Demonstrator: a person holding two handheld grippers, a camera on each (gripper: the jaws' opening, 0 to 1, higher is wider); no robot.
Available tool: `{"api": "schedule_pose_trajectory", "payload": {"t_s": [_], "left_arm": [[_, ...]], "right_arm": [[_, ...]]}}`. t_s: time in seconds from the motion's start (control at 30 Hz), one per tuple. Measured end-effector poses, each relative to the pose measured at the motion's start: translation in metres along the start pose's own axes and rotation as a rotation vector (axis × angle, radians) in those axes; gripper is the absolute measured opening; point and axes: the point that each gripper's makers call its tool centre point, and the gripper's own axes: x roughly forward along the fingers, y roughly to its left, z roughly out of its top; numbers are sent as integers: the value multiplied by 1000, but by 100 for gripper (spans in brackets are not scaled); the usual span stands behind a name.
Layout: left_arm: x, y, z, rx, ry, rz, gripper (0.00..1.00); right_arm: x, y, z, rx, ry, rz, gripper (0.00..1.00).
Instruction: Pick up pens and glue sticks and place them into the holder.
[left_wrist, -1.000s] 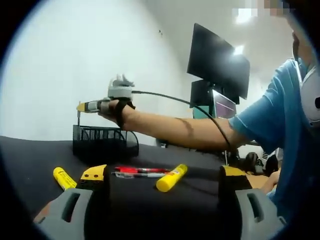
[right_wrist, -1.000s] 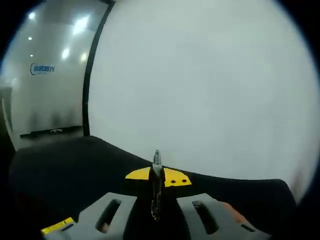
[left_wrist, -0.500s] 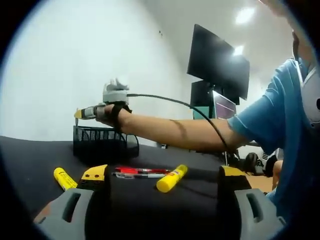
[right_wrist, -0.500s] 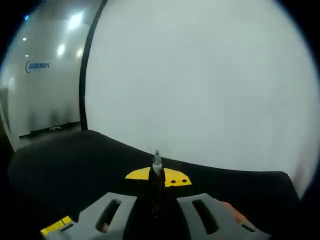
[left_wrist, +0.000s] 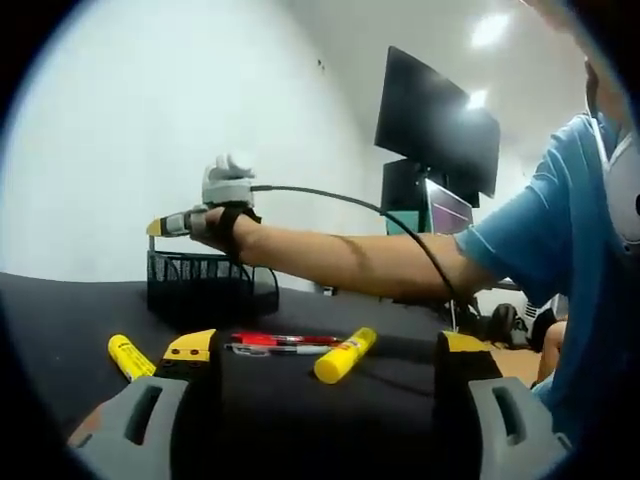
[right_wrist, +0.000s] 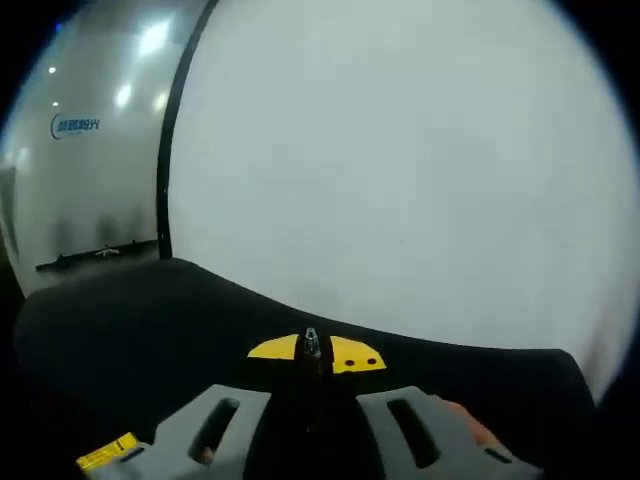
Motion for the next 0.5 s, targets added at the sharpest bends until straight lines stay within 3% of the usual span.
{"api": "schedule_pose_trajectory", "payload": {"t_s": [0.2,0.5], "left_arm": [[0,0,-2,1,9,-1,82],[0,4,-3,3,15,17,83]], "right_arm": [[-11,-6,14,5,-38,-4,10],[-55,-14,50,-5,-121,-17,10]]}}
